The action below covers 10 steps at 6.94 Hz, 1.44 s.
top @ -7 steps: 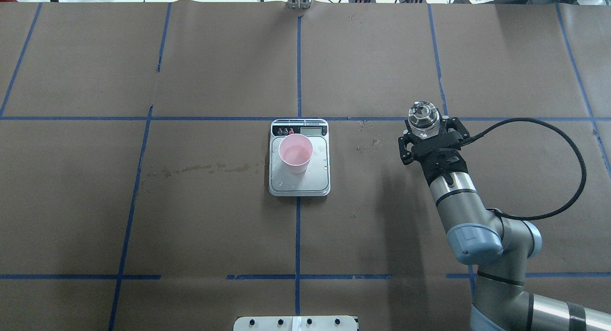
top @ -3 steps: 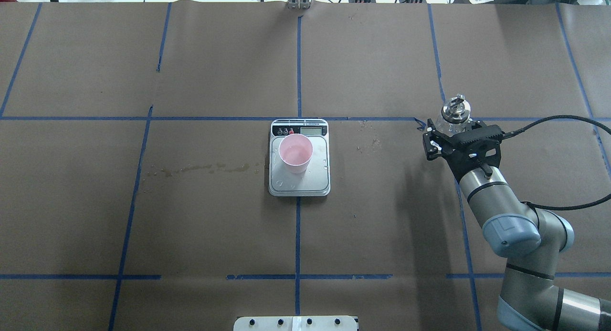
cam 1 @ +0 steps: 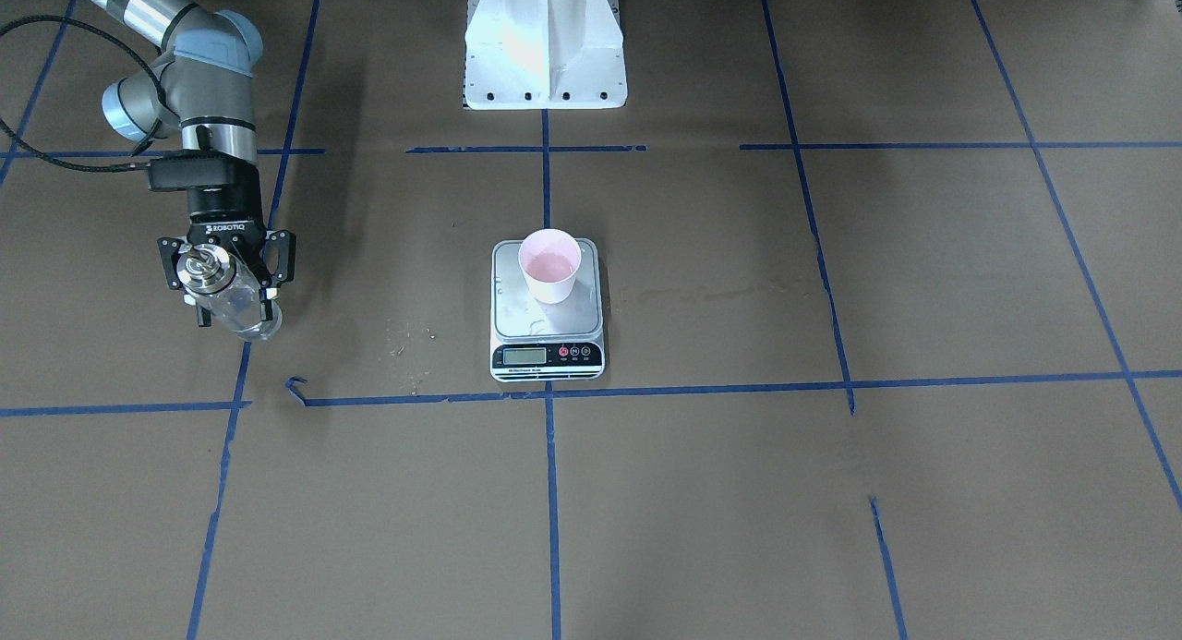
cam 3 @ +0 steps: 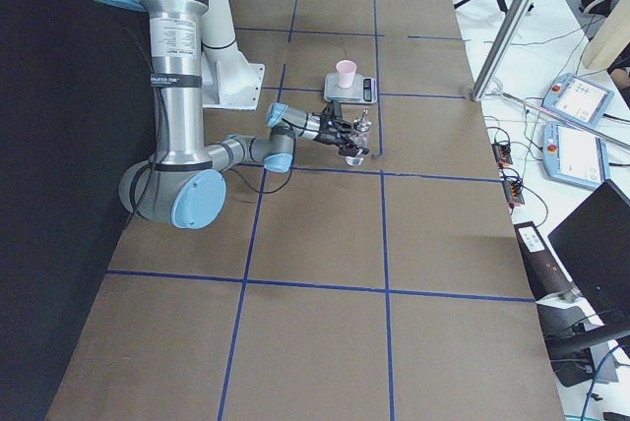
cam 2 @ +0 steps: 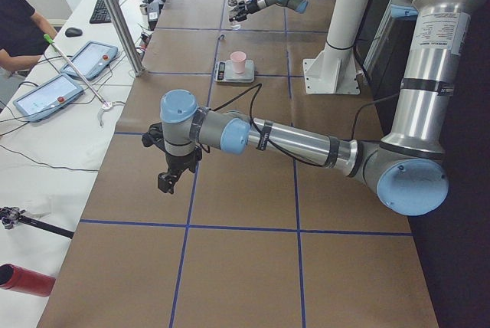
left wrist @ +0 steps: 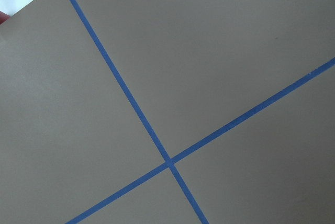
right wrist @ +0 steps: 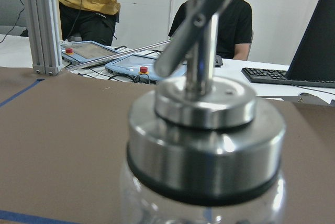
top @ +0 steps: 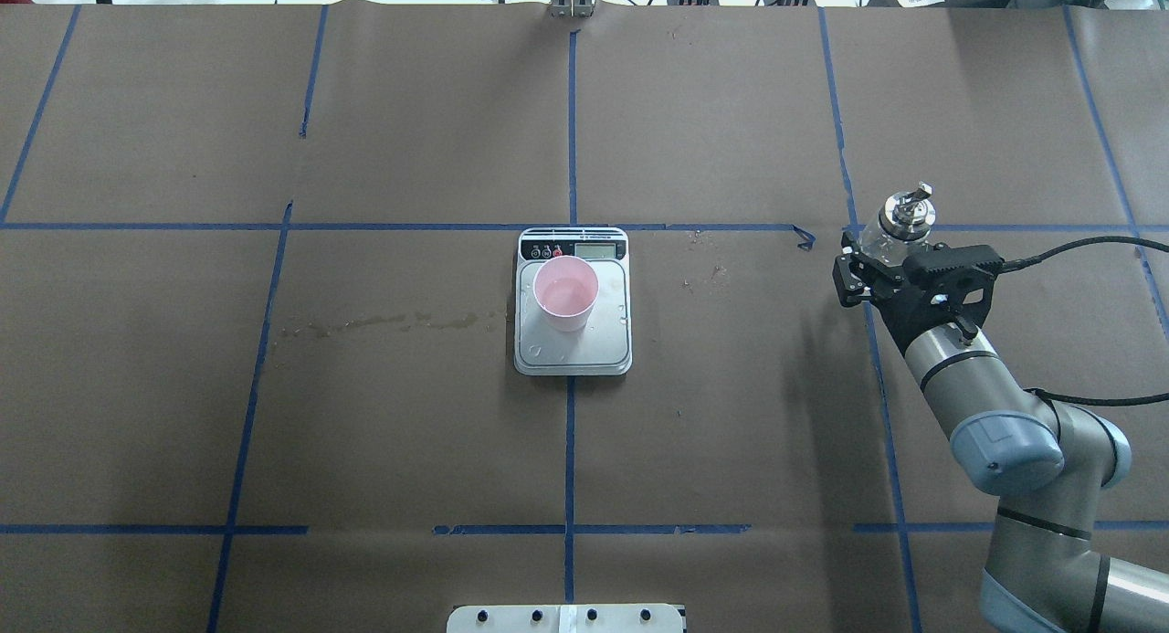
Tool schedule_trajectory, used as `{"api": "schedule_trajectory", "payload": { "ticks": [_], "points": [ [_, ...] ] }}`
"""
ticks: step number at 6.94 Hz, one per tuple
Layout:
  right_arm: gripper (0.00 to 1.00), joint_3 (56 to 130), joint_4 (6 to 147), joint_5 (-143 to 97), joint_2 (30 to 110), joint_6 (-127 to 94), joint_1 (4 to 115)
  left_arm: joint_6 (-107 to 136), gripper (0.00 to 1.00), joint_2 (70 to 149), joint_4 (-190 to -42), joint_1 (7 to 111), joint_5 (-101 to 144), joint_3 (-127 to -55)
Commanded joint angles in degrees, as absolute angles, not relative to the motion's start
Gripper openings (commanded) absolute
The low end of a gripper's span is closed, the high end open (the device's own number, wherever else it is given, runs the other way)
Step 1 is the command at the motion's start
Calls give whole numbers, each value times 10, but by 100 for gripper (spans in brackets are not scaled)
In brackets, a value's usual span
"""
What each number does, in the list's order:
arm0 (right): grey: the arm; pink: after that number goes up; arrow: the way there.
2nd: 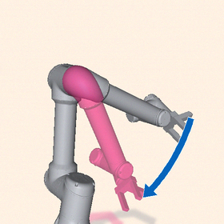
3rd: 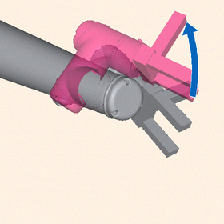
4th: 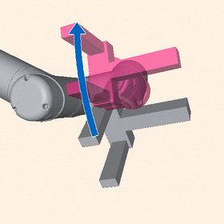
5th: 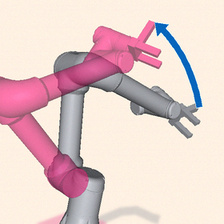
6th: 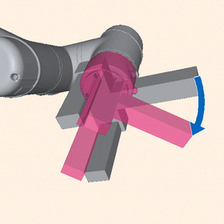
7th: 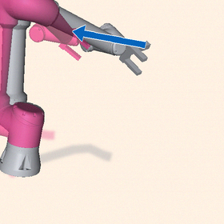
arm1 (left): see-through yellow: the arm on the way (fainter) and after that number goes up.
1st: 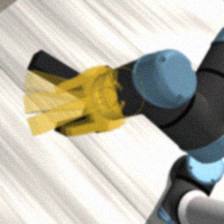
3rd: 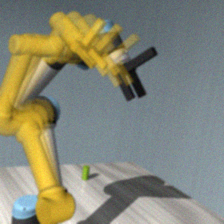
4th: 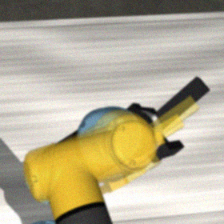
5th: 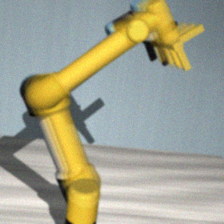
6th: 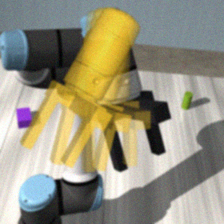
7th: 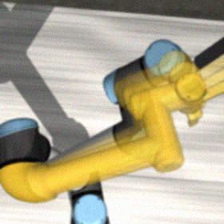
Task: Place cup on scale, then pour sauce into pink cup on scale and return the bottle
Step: 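Turn the dispenser upright and carry it back toward its spot, then lower the dispenser onto the table with the right gripper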
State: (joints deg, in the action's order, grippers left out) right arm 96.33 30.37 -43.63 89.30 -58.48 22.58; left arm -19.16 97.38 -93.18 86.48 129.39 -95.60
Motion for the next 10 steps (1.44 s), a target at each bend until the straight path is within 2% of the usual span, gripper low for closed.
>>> {"api": "schedule_trajectory", "payload": {
  "ticks": [1,10],
  "points": [
    [0,957,304,-419,905,-612,227,-192,100,974,-933,865,1295,-956],
    [0,942,308,-422,897,-655,215,-192,100,974,-933,865,1295,-955]
  ]
}}
